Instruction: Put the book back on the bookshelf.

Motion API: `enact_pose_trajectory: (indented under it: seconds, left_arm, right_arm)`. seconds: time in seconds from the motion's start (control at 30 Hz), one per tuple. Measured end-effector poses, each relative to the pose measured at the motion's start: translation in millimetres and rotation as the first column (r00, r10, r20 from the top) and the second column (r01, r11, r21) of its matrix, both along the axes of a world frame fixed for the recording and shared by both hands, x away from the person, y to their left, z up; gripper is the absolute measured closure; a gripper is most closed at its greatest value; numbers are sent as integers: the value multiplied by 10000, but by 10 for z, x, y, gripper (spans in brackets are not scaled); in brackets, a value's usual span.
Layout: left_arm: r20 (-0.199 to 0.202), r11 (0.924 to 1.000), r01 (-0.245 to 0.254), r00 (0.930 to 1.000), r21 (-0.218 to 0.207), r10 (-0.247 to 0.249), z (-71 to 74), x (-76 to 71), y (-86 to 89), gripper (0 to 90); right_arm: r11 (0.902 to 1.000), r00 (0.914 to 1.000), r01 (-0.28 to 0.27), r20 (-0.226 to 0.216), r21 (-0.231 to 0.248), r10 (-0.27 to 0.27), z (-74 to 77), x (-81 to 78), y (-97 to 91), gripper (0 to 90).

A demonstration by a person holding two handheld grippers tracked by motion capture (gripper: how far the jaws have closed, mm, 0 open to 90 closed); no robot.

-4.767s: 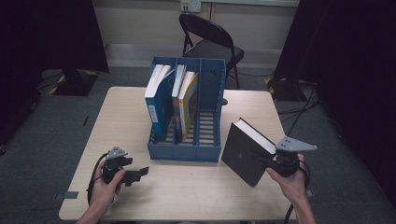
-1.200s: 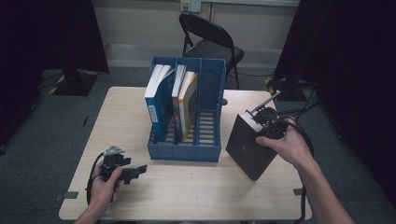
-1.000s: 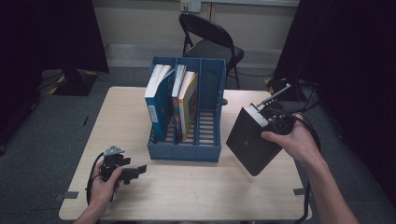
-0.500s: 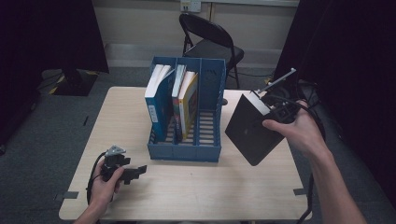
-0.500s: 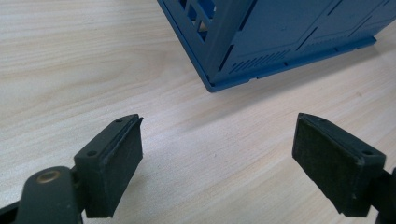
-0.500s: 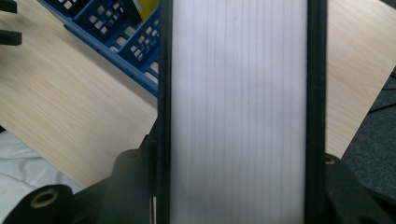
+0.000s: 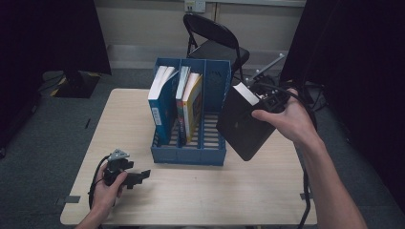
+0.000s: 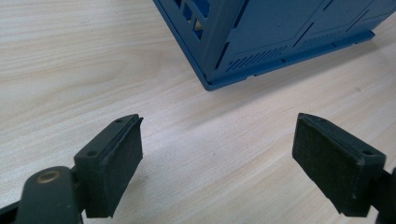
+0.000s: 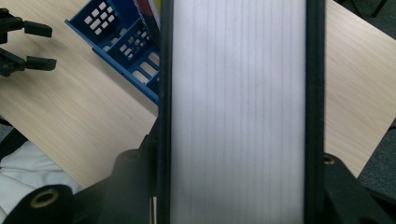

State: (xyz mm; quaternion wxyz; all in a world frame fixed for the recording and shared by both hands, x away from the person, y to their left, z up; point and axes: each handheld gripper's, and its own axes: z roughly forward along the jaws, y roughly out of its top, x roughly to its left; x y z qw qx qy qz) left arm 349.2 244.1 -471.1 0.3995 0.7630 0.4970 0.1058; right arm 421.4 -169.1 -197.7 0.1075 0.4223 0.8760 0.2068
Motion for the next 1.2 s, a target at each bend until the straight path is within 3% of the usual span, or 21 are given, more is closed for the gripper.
enact_pose_trajectory:
  seconds: [0.2, 0.53, 0.97, 1.2]
  left_arm:
    - [1, 10000, 24, 10000, -20, -24, 2, -4, -1, 159]
    - [40, 10000, -55, 10000, 20, 55, -3, -1, 2, 159]
    - [17, 10000, 52, 10000, 46, -52, -3, -4, 13, 159]
    - [159, 9998, 125, 9998, 123, -127, 3, -13, 3, 159]
  right_arm:
    - [9999, 9998, 129, -167, 6, -129, -3, 125, 155, 537]
    - [9967, 9962, 789, -355, -177, -795, -90, 404, 417, 538]
    - [9812, 9791, 1895, -682, -368, -1916, -193, 734, 674, 538]
    - [9670, 9639, 2507, -802, -454, -2537, -222, 867, 766, 538]
